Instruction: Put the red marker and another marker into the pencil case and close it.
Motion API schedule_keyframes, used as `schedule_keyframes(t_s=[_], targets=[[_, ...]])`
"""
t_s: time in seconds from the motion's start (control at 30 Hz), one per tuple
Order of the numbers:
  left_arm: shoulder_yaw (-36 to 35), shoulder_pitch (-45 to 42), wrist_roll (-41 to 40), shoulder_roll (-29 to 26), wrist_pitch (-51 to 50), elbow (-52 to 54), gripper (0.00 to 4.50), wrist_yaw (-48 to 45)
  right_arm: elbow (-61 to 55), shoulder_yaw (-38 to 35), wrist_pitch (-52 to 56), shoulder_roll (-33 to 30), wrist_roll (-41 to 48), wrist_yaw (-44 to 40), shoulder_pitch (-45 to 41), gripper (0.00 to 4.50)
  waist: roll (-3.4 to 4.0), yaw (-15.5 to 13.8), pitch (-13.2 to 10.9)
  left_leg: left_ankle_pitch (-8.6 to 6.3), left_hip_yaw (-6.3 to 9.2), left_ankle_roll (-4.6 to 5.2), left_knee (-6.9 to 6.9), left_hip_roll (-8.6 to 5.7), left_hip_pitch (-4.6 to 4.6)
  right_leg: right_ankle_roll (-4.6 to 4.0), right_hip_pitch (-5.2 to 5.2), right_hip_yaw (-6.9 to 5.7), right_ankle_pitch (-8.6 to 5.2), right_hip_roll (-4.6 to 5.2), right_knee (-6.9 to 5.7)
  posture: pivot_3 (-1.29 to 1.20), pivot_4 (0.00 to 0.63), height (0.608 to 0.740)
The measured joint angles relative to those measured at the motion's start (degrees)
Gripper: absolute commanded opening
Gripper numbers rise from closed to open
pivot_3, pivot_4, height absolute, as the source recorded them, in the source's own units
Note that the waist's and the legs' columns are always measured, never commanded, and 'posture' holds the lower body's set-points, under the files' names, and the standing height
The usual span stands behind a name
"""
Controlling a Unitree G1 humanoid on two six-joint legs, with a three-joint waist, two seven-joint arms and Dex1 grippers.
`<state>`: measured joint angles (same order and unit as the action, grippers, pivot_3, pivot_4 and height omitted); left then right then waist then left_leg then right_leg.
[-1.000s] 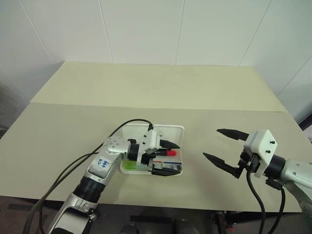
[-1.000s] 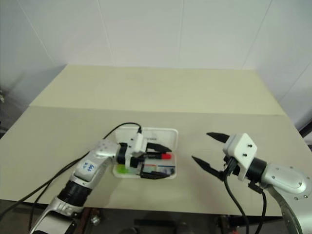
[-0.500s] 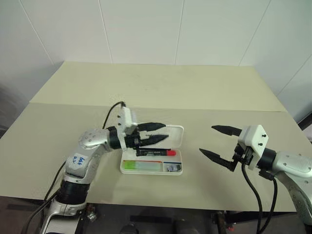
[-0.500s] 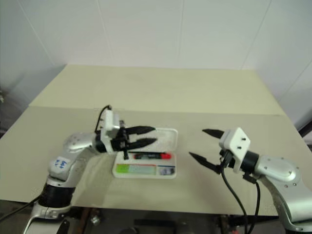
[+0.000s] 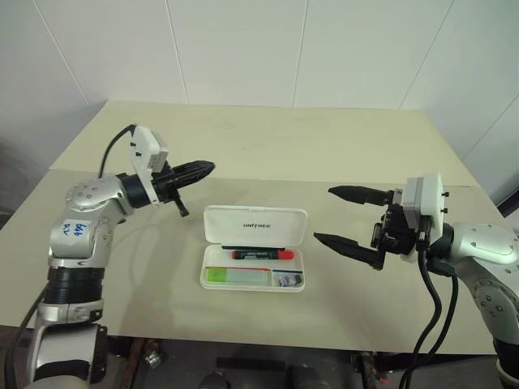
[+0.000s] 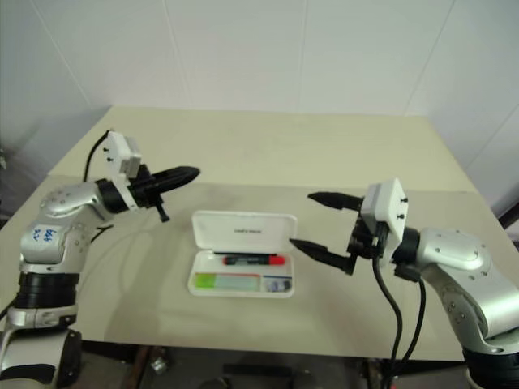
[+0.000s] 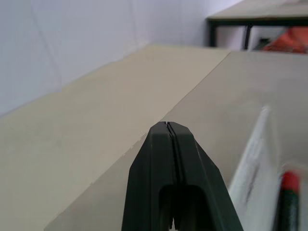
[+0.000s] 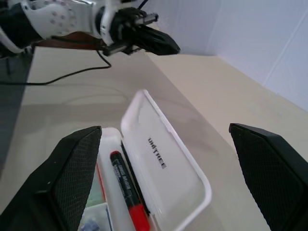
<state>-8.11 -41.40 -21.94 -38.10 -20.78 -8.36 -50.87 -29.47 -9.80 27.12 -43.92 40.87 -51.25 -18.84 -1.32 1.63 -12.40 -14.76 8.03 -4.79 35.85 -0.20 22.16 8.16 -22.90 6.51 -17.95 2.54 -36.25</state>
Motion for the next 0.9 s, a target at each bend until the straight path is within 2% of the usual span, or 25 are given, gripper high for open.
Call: schedule_keyframes(t_s=[0.23, 0.47, 0.9], targets=[[5.0, -0.5, 6.1, -0.6, 4.7, -12.3, 0.03, -3.6, 0.0, 1.7, 0.3, 0.0, -1.9, 0.1, -0.1, 4.5, 0.0, -0.1, 0.0, 0.0, 0.0, 0.01, -0.24, 0.0, 0.22, 0.01, -0.31, -0.02, 0.01, 0.04, 0.12, 0.0, 0.15, 0.74], [8.2, -0.4, 6.6, -0.6, 5.4, -12.4, 0.03, -10.5, -0.5, 1.8, 0.4, 0.0, -2.7, 1.8, 1.0, 4.5, 0.0, 0.1, 0.0, 0.0, -0.03, 0.0, -0.29, 0.01, 0.44, -0.01, -0.64, 0.0, 0.0, 0.04, -0.01, 0.0, 0.15, 0.74], [8.0, 2.1, 5.3, -2.1, 6.5, -10.2, 0.03, -18.8, -2.8, 0.2, 0.5, -0.2, -2.7, 3.8, 4.2, 4.5, 0.0, 0.0, 0.0, 0.03, -0.04, -0.01, -0.15, 0.0, 0.35, -0.04, -0.6, 0.02, -0.02, 0.03, -0.28, 0.0, 0.15, 0.74]])
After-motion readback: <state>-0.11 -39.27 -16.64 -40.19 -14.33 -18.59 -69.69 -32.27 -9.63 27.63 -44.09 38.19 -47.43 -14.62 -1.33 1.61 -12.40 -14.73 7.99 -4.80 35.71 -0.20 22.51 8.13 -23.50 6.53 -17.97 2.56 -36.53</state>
